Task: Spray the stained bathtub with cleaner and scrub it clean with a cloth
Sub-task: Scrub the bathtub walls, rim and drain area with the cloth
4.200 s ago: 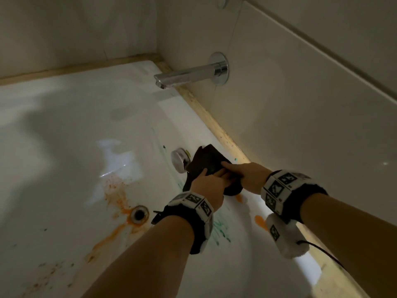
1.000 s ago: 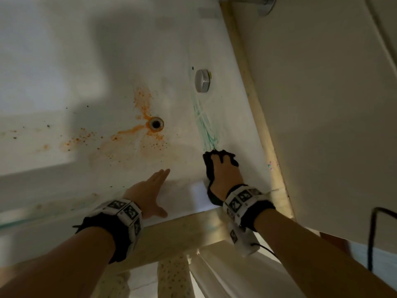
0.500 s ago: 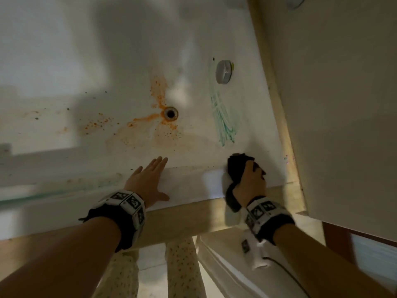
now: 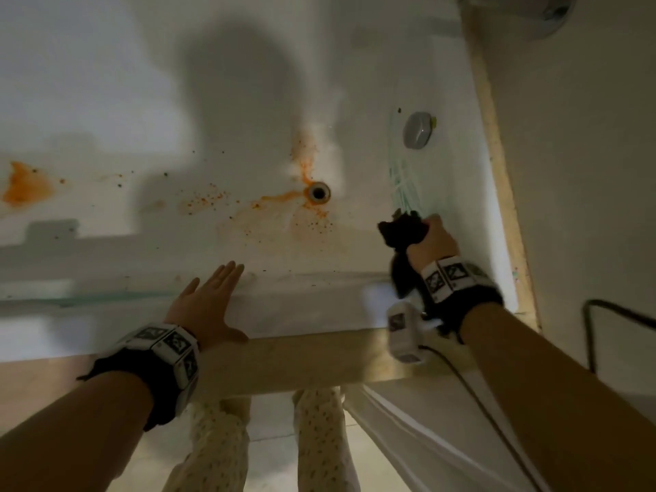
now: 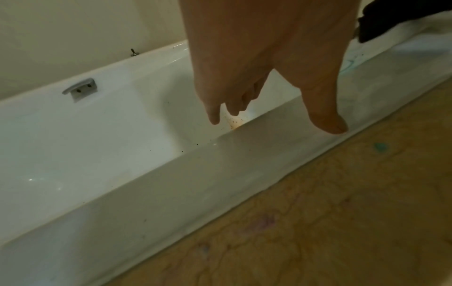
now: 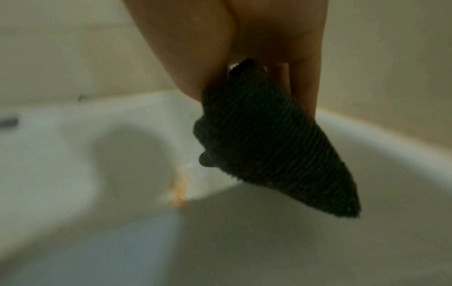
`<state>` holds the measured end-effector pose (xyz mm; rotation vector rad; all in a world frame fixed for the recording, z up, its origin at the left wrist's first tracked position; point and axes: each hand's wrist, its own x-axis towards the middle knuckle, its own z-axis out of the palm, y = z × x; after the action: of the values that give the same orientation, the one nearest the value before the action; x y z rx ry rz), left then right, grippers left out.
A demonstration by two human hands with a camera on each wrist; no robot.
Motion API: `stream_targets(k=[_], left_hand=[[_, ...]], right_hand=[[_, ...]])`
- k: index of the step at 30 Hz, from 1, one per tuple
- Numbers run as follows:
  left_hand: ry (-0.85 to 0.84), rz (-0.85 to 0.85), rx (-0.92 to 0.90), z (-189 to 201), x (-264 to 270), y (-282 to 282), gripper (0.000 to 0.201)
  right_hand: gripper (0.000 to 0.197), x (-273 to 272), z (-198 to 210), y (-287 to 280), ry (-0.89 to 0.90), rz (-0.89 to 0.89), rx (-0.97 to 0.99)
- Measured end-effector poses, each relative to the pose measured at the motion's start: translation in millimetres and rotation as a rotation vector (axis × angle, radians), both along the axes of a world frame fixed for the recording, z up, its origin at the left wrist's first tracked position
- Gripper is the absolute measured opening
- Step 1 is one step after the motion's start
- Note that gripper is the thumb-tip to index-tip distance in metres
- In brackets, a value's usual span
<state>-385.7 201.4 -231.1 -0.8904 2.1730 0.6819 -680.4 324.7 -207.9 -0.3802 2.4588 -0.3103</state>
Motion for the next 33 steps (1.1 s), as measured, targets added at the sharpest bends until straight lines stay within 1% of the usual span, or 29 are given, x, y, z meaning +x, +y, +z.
stream_targets(k=[2,3,4,6,8,13,16,18,20,22,23,24,25,27,28,30,31,33], left_hand=[[-0.01,-0.005,0.003,-0.2,7.2,0.7,0.114],[-0.011,-0.005,0.001,0.1,9.2,1.9,0.113],[-0.009,-0.005,-0.004,0.3,10.3,3.6,0.111],[-0.004,-0.005,-0.016,0.2,11.7,7.3,0.108],[-0.006,-0.009,-0.032,-1.1,12.7,9.9,0.106],[-0.013,-0.009,-0.076,-1.3,23.3,6.7,0.103],[-0.013,-0.003,-0.107,0.7,36.5,-5.1,0.103],[-0.015,0.004,-0.124,2.0,47.5,-14.0,0.104],[-0.017,0.005,-0.137,2.1,60.8,-22.2,0.105],[-0.012,0.008,-0.135,2.6,75.6,-29.9,0.105],[-0.013,0.005,-0.133,3.9,83.1,-33.4,0.104],[-0.014,-0.001,-0.135,5.4,90.3,-37.2,0.103],[-0.014,-0.006,-0.144,6.6,97.5,-40.7,0.101],[-0.005,-0.012,-0.168,7.3,110.7,-47.8,0.096],[-0.002,-0.015,-0.17,7.2,116.7,-49.6,0.093],[0.004,-0.017,-0.153,4.9,125.1,-49.4,0.085],[0.011,-0.003,-0.138,2.4,127.7,-47.9,0.081],[0.034,0.044,-0.121,-2.7,129.5,-45.6,0.078]], right_hand=[[0.056,-14.2,8.0,18.0,0.12,0.166,0.195],[0.059,-17.2,8.4,31.6,0.148,0.24,0.289],[0.062,-16.7,6.3,46.0,0.161,0.288,0.343],[0.067,-3.2,-4.4,69.1,0.17,0.305,0.314],[0.07,22.7,-15.8,75.1,0.147,0.302,0.264],[0.073,105.7,-24.4,38.5,0.02,0.34,0.128],[0.071,130.5,-21.1,3.2,-0.077,0.299,0.18],[0.066,133.7,-18.3,-17.6,-0.123,0.231,0.16],[0.055,125.5,-16.4,-32.9,-0.141,0.074,0.017],[0.049,108.2,-10.1,-38.1,-0.104,-0.078,-0.114],[0.048,99.5,-4.4,-35.6,-0.066,-0.086,-0.128],[0.05,93.1,2.0,-29.7,-0.019,-0.046,-0.087],[0.057,87.3,5.2,-20.6,0.038,0.023,0.009],[0.066,88.5,8.7,0.0,0.125,0.175,0.261],[0.069,96.4,8.1,9.2,0.126,0.205,0.313],[0.072,121.2,4.2,15.8,0.078,0.148,0.275],[0.072,134.2,0.3,12.1,0.052,0.102,0.243],[0.074,162.9,-5.4,-6.6,-0.014,0.099,0.221]])
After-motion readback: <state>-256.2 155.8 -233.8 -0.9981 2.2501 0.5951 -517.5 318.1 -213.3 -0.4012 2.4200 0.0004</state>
